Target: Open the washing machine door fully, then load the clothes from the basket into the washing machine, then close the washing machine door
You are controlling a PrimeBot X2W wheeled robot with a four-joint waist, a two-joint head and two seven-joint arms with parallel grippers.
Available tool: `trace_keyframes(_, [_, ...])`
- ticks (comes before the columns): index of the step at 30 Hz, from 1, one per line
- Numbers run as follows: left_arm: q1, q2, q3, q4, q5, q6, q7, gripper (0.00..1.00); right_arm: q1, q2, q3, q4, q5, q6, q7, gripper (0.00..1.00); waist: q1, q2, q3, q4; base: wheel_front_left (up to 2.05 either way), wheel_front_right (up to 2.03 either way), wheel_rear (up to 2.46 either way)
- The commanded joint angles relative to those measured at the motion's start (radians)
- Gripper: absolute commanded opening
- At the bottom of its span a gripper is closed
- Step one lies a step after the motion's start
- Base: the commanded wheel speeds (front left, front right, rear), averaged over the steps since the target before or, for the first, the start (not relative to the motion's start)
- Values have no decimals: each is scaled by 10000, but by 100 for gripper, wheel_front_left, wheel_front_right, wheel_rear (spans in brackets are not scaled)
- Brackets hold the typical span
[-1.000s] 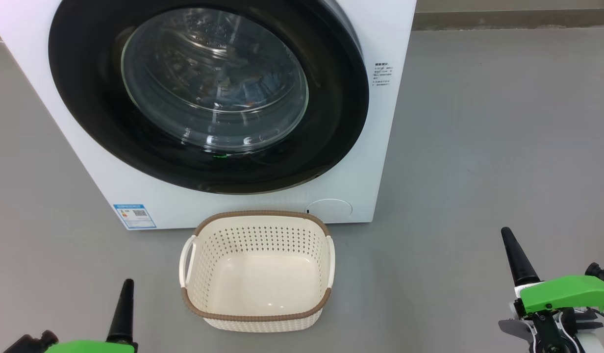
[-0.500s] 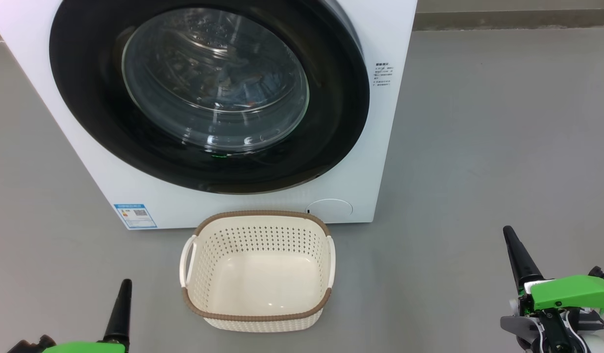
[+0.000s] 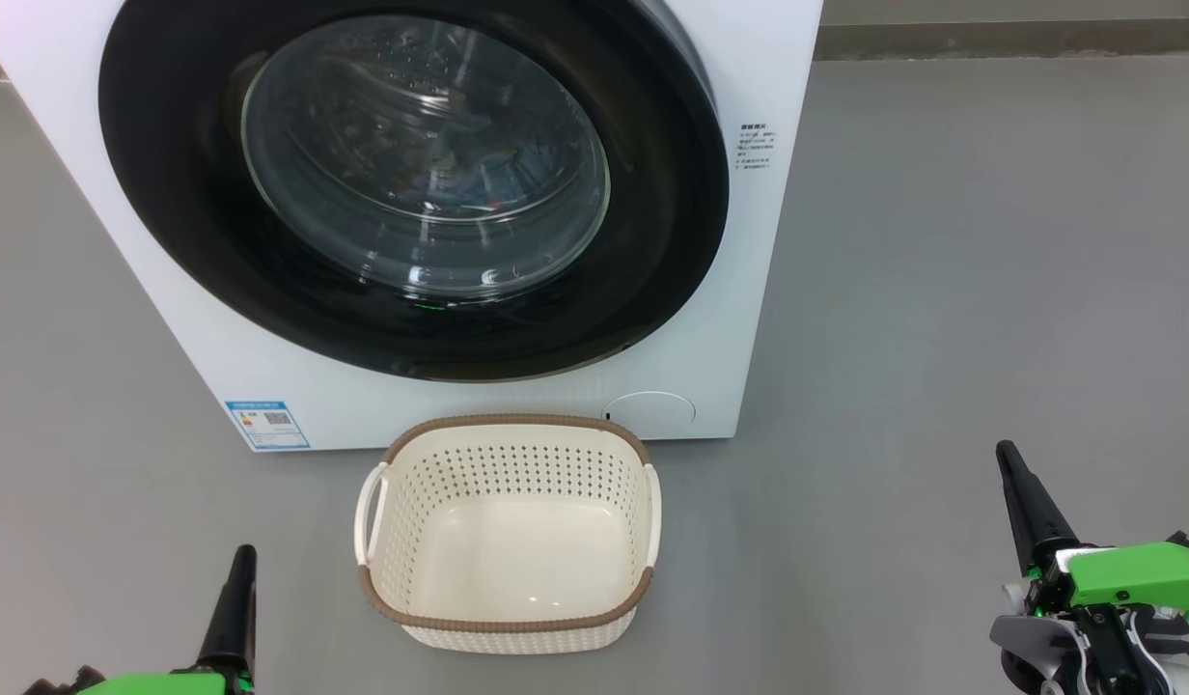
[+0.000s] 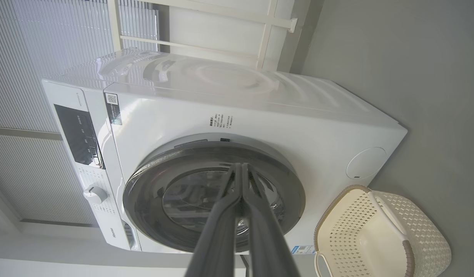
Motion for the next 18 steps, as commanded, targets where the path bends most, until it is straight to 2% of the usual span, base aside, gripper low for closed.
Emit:
trace_keyframes(1, [-413, 66, 381, -293, -172, -103, 95, 0, -25, -25, 104, -340, 214, 4, 113, 0, 0, 0, 0, 2, 0, 0, 0])
trace_keyframes(11, [-435, -117, 678, -304, -869, -157, 372, 0, 23, 93, -114, -443, 1066, 2, 392, 0, 0, 0, -1, 12, 0, 0, 0])
trace_keyframes(18, [-435, -117, 679, -305, -869, -157, 372, 0, 23, 93, -114, -443, 1065, 2, 392, 0, 0, 0, -1, 12, 0, 0, 0])
